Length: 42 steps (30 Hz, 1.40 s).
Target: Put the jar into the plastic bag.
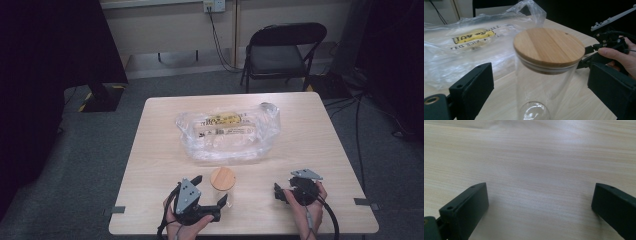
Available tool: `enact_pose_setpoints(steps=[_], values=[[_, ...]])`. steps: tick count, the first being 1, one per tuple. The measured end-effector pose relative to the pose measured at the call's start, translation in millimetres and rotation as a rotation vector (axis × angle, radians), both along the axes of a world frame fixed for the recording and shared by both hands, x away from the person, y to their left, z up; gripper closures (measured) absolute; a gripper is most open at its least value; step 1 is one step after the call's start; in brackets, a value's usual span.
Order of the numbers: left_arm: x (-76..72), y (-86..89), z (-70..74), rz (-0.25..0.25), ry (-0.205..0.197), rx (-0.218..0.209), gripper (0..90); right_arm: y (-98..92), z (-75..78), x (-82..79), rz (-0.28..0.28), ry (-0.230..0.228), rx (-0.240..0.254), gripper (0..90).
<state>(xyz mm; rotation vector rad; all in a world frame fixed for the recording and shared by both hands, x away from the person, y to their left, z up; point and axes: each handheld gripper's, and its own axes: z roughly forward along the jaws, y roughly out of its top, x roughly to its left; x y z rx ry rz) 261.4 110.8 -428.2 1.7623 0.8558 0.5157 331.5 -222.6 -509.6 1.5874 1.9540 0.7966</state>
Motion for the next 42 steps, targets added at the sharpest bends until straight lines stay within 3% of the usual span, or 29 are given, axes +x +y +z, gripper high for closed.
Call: enact_pose_setpoints(steps=[8, 11, 20, 26, 42], values=[[9.5, -13.6, -4.1, 0.007, 0.022, -0.018, 2.9, 0.0, 0.0, 0.0, 0.000, 0.000, 0.000, 0.2], [12.4, -16.5, -4.4, -0.001, 0.014, -0.009, 9.3, 0.0, 0.0, 0.0, 0.000, 0.000, 0.000, 0.2], [22.5, -24.0, -10.9, -0.009, 0.040, 0.004, 19.7, 0.0, 0.0, 0.0, 0.000, 0.000, 0.000, 0.2], [27.1, -22.7, -14.6, -0.024, 0.060, 0.008, 22.3, 0.0, 0.0, 0.0, 0.000, 0.000, 0.000, 0.2], [25.9, -22.9, -14.1, -0.024, 0.045, 0.033, 24.4, 0.0, 0.0, 0.0, 0.000, 0.000, 0.000, 0.1]])
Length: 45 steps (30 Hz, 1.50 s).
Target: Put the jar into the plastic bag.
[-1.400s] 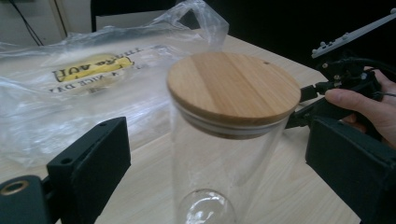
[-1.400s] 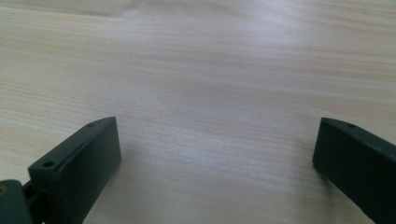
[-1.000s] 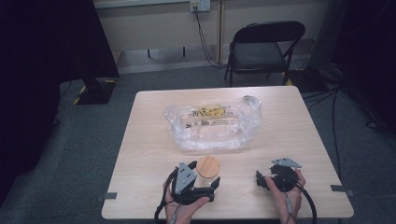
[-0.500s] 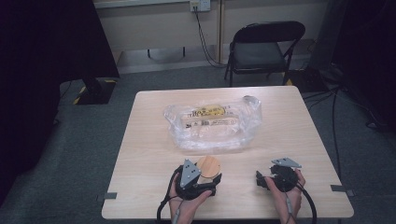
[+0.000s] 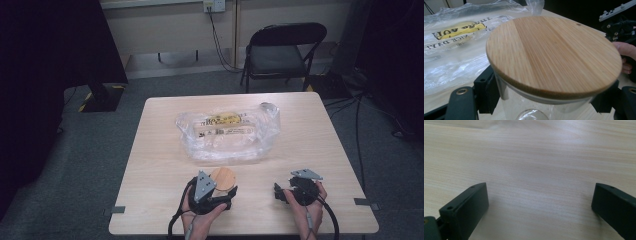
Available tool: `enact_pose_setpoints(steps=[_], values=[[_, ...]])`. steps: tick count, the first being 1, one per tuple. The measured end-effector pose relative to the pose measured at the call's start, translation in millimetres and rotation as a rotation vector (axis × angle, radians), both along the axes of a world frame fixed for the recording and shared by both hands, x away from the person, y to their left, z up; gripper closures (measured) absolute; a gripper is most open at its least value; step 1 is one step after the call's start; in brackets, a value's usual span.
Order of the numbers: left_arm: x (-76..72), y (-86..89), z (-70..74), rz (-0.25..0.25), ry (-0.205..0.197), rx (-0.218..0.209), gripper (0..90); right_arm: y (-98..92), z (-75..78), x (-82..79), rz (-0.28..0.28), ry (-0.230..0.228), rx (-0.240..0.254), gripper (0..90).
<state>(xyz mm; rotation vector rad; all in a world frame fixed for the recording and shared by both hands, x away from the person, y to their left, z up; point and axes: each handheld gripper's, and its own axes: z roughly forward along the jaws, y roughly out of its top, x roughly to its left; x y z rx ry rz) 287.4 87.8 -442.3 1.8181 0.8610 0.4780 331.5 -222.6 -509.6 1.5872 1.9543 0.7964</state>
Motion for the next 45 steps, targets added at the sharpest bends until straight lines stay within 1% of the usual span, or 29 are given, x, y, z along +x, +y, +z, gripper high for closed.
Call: enact_pose_setpoints(steps=[2, 4, 6, 10, 13, 20, 25, 26, 34, 43, 45], values=[[-0.4, 1.1, 0.8, 0.010, -0.010, 0.000, 24.9, 0.0, 0.0, 0.0, 0.000, 0.000, 0.000, 0.2], [-0.1, 3.0, 1.1, 0.014, -0.003, -0.009, 25.1, 0.0, 0.0, 0.0, 0.000, 0.000, 0.000, 0.2], [-0.2, 4.5, 1.6, 0.023, -0.007, -0.014, 25.1, 0.0, 0.0, 0.0, 0.000, 0.000, 0.000, 0.2], [-1.2, 9.0, 3.9, 0.041, -0.026, -0.035, 25.2, 0.0, 0.0, 0.0, 0.000, 0.000, 0.000, 0.2], [-1.1, 12.5, 6.2, 0.049, -0.032, -0.042, 25.2, 0.0, 0.0, 0.0, 0.000, 0.000, 0.000, 0.2], [0.3, 20.6, 10.4, 0.069, -0.036, -0.052, 25.2, 0.0, 0.0, 0.0, 0.000, 0.000, 0.000, 0.2], [2.8, 26.6, 14.0, 0.086, -0.031, -0.063, 25.2, 0.0, 0.0, 0.0, 0.000, 0.000, 0.000, 0.2], [3.3, 27.9, 15.0, 0.088, -0.034, -0.061, 25.2, 0.0, 0.0, 0.0, 0.000, 0.000, 0.000, 0.2], [5.8, 36.1, 23.7, 0.118, -0.049, -0.086, 25.2, 0.0, 0.0, 0.0, 0.000, 0.000, 0.000, 0.2], [10.9, 40.8, 36.2, 0.134, -0.071, -0.089, 25.3, 0.0, 0.0, 0.0, 0.000, 0.000, 0.000, 0.2], [12.4, 41.8, 39.4, 0.138, -0.072, -0.097, 25.2, 0.0, 0.0, 0.0, 0.000, 0.000, 0.000, 0.1]])
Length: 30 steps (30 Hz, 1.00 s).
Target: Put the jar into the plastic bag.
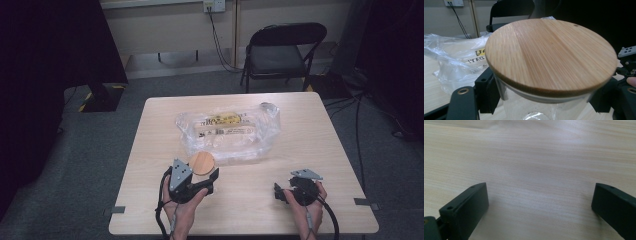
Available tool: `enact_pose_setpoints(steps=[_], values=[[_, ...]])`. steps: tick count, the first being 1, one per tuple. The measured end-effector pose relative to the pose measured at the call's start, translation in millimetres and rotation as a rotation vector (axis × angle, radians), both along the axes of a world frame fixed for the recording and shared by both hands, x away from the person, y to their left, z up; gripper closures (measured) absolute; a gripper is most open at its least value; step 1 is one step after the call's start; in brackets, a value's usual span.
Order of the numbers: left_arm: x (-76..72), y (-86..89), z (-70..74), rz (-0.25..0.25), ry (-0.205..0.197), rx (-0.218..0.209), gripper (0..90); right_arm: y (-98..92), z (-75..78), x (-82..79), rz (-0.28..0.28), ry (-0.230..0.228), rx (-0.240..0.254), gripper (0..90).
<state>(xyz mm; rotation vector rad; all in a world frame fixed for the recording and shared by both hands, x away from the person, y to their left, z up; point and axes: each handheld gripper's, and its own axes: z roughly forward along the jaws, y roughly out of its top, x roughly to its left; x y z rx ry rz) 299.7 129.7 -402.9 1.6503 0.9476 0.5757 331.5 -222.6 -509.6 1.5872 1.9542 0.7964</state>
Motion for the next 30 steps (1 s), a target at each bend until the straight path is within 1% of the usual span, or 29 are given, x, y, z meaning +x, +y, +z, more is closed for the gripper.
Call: enact_pose_setpoints(steps=[9, 14, 16, 23, 27, 30], values=[[8.1, 2.4, 10.1, 0.026, -0.008, 0.004, 25.3, 0.0, 0.0, 0.0, 0.000, 0.000, 0.000, 0.2], [13.8, 3.4, 17.4, 0.041, -0.015, -0.002, 25.3, 0.0, 0.0, 0.0, 0.000, 0.000, 0.000, 0.1], [15.7, 3.8, 20.2, 0.042, -0.018, 0.004, 25.3, 0.0, 0.0, 0.0, 0.000, 0.000, 0.000, 0.2], [20.7, 5.7, 27.3, 0.056, -0.027, -0.019, 25.3, 0.0, 0.0, 0.0, 0.000, 0.000, 0.000, 0.2], [23.9, 5.1, 31.6, 0.070, -0.027, -0.019, 25.3, 0.0, 0.0, 0.0, 0.000, 0.000, 0.000, 0.2], [25.5, 2.5, 34.3, 0.069, -0.030, -0.019, 25.3, 0.0, 0.0, 0.0, 0.000, 0.000, 0.000, 0.2]])
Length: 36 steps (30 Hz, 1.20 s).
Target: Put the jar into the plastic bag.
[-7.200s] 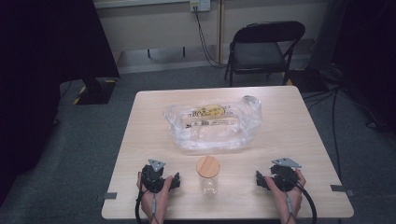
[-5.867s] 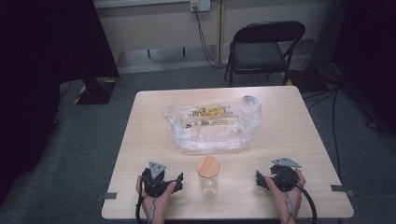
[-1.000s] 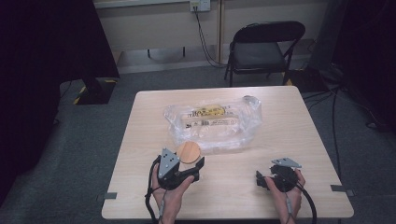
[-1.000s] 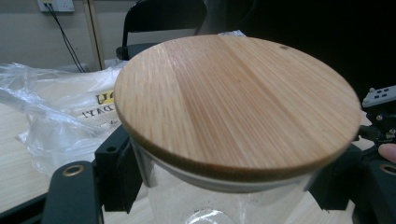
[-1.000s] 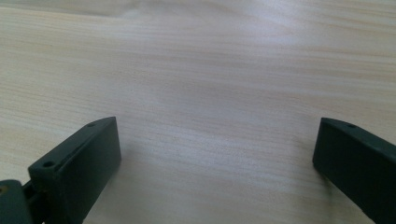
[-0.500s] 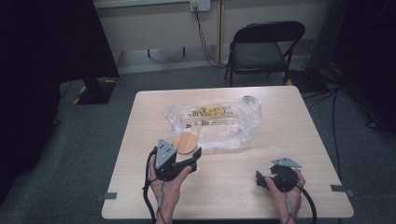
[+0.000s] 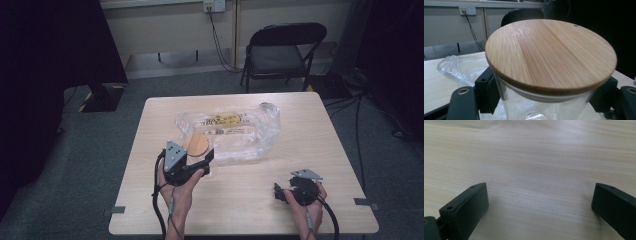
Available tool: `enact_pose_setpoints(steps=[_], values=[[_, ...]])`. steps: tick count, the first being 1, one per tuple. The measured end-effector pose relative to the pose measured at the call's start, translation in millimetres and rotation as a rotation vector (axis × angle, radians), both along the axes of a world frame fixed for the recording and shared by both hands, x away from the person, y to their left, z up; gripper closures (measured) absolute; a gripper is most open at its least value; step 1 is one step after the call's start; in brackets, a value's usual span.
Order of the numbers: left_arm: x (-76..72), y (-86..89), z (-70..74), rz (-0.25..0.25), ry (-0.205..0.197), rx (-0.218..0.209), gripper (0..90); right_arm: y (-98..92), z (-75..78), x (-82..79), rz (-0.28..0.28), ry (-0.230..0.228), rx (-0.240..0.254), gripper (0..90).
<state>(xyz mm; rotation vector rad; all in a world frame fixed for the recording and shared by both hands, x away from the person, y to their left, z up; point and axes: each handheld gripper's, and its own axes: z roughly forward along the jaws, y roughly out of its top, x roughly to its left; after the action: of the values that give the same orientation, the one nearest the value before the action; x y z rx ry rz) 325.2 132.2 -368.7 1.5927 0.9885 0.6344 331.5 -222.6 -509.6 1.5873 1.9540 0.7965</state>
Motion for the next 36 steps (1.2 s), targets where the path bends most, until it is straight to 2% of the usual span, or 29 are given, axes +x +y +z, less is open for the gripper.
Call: enact_pose_setpoints(steps=[23, 26, 36], values=[[26.2, -12.7, 32.6, -0.003, -0.024, 0.020, 25.3, 0.0, 0.0, 0.0, 0.000, 0.000, 0.000, 0.2], [30.6, -14.3, 37.8, -0.006, -0.027, 0.038, 25.3, 0.0, 0.0, -0.1, 0.000, 0.000, 0.000, 0.2], [47.3, -15.6, 45.8, 0.013, -0.027, 0.022, 25.3, 0.0, 0.0, -0.1, 0.000, 0.000, 0.000, 0.2]])
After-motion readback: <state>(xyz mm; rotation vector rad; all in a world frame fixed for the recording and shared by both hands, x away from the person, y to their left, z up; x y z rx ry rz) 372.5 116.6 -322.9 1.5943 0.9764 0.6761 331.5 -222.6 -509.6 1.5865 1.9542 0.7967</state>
